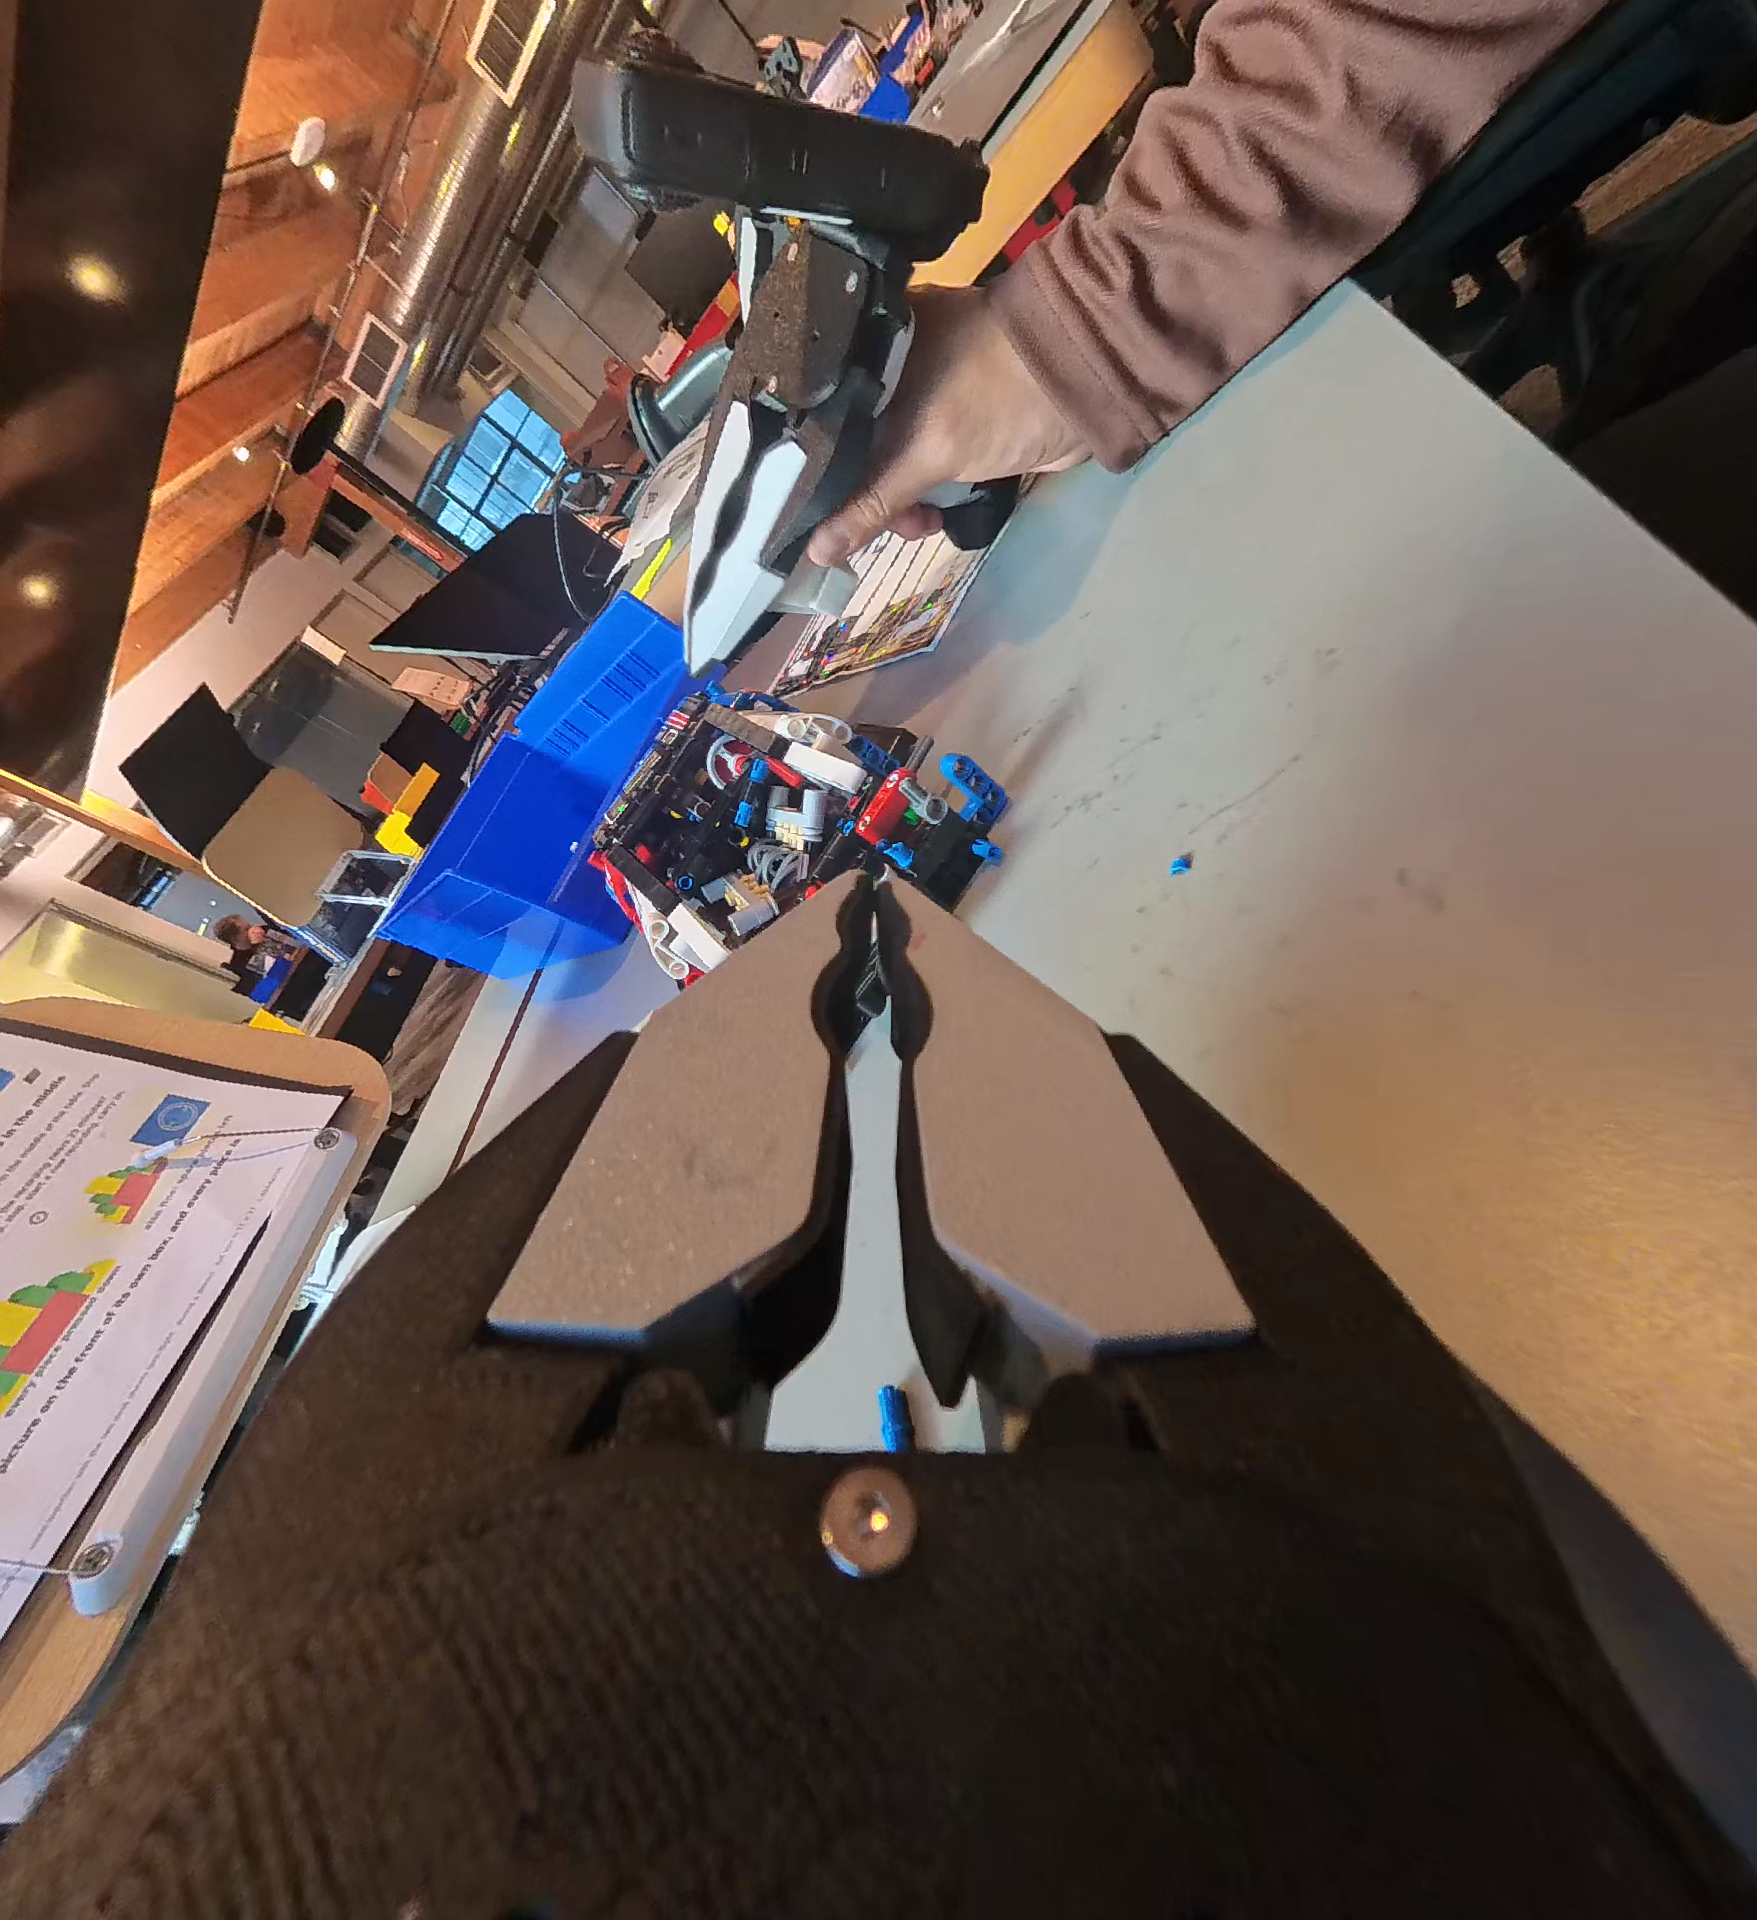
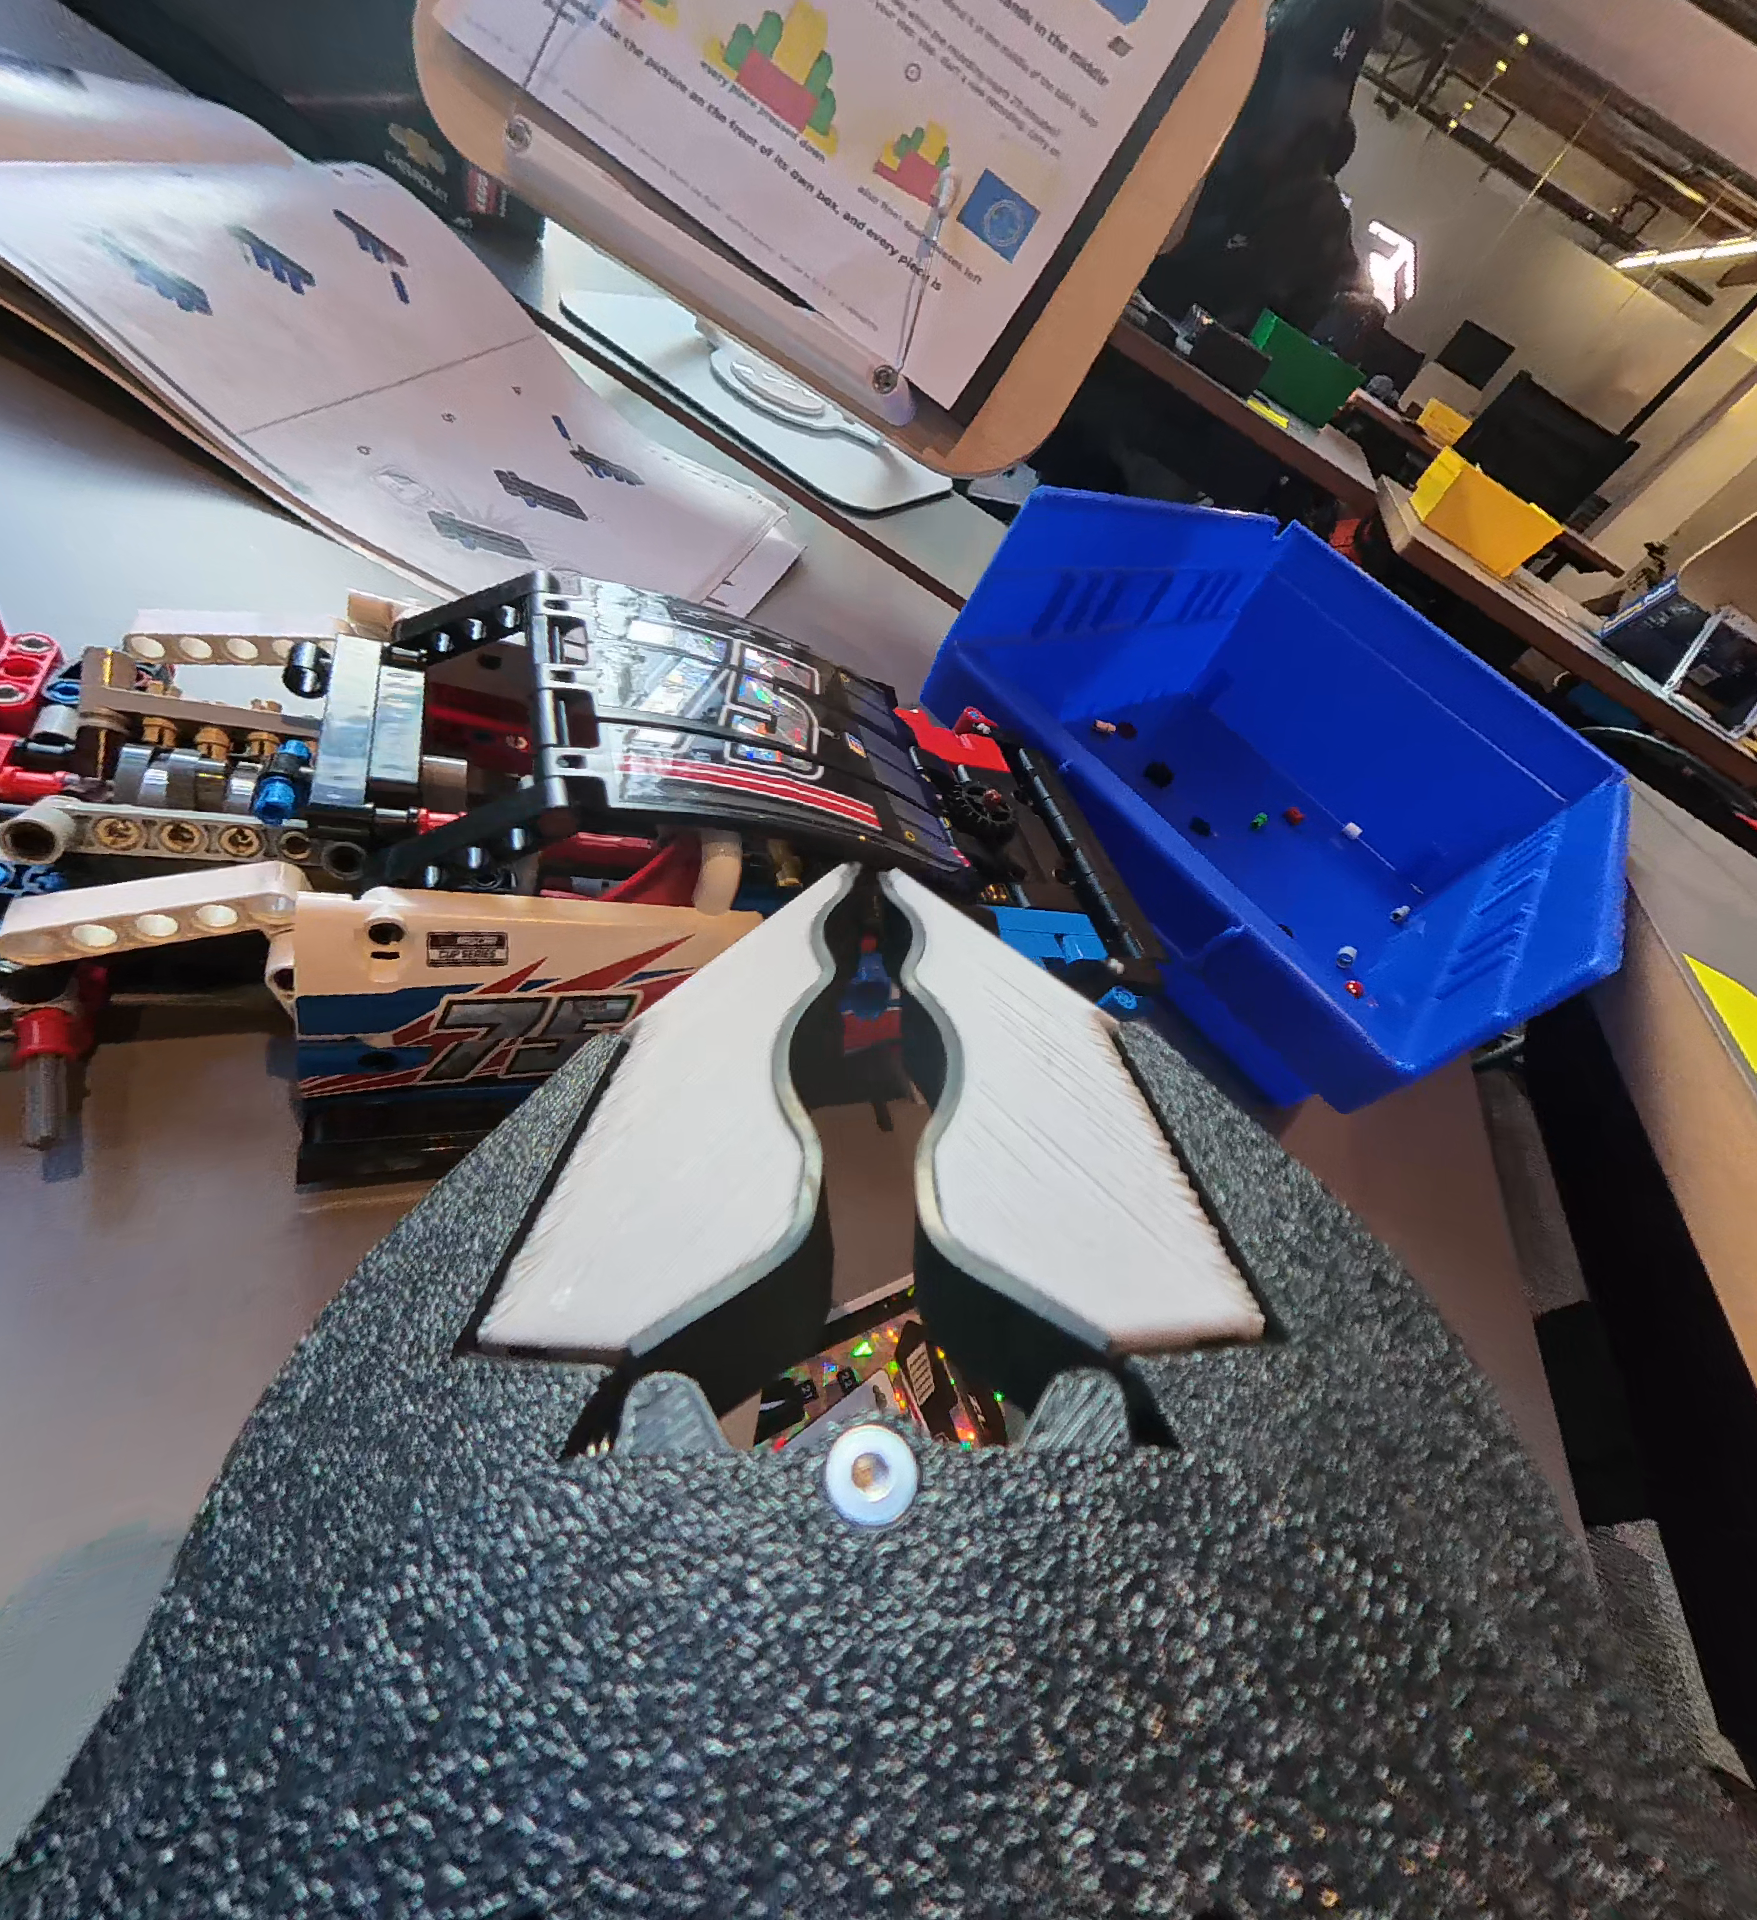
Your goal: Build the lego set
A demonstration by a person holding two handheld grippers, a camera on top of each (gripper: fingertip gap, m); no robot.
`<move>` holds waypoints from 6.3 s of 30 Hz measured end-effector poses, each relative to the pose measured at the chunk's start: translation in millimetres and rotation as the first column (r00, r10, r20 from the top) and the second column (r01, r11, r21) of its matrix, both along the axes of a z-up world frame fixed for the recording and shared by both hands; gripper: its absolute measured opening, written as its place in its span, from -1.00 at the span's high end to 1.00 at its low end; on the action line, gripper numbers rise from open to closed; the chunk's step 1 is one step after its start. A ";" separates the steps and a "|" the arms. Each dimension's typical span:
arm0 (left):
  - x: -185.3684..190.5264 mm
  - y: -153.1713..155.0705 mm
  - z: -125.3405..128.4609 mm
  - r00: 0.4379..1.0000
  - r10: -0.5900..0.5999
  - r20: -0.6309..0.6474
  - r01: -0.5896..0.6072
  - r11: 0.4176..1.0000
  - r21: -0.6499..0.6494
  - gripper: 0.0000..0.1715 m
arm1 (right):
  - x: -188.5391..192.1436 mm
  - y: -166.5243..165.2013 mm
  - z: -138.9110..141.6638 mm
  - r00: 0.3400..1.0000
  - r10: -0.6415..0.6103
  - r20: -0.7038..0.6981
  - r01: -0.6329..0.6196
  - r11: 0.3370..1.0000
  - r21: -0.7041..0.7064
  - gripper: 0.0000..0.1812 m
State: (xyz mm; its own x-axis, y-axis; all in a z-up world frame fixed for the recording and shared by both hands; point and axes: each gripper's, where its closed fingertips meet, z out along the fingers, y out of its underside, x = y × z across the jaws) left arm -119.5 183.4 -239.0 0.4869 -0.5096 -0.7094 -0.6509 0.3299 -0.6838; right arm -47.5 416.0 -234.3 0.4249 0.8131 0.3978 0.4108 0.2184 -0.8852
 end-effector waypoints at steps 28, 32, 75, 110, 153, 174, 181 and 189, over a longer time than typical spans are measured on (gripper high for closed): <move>36.8 -26.4 -25.9 0.963 -0.056 -0.265 0.079 0.994 0.076 1.00 | -4.9 0.4 2.7 1.000 0.008 -0.021 -0.008 1.000 -0.002 1.00; 27.5 -17.5 -26.9 0.975 -0.034 -0.218 0.040 0.999 0.021 1.00 | -5.9 1.0 3.9 0.999 0.013 -0.031 -0.013 1.000 -0.009 1.00; -243.2 14.3 -4.9 0.452 0.885 -0.113 -0.875 0.465 0.135 1.00 | -4.7 -7.5 24.6 0.954 0.053 -0.295 -0.142 0.947 -0.288 0.86; -61.5 80.8 -57.6 0.999 -0.049 0.009 0.042 0.738 -0.673 0.76 | -31.9 -167.2 -53.9 0.860 0.485 0.158 -0.328 0.763 -0.556 0.77; 2.5 73.5 126.0 0.770 -0.198 0.607 0.523 0.742 -0.420 0.84 | 13.5 -155.8 124.1 0.750 0.459 -0.476 -0.661 0.543 -0.518 0.87; 3.2 73.5 126.6 0.766 -0.200 0.611 0.528 0.738 -0.421 0.84 | 14.7 -155.5 124.6 0.746 0.459 -0.482 -0.665 0.539 -0.517 0.87; 3.1 73.4 126.4 0.766 -0.202 0.610 0.530 0.736 -0.421 0.84 | 14.7 -155.6 124.5 0.745 0.463 -0.481 -0.667 0.539 -0.514 0.87; -0.9 69.1 115.3 0.781 -0.224 0.583 0.541 0.709 -0.453 0.84 | 10.7 -162.5 112.9 0.752 0.494 -0.436 -0.658 0.547 -0.517 0.87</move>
State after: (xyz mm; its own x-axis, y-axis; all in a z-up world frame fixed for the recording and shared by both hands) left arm -120.4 252.5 -123.7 0.3261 -0.9446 0.0359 -0.1168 -0.0780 -0.9901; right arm -36.8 253.5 -121.4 -0.2226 0.9235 -0.3126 0.1806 -0.2760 -0.9440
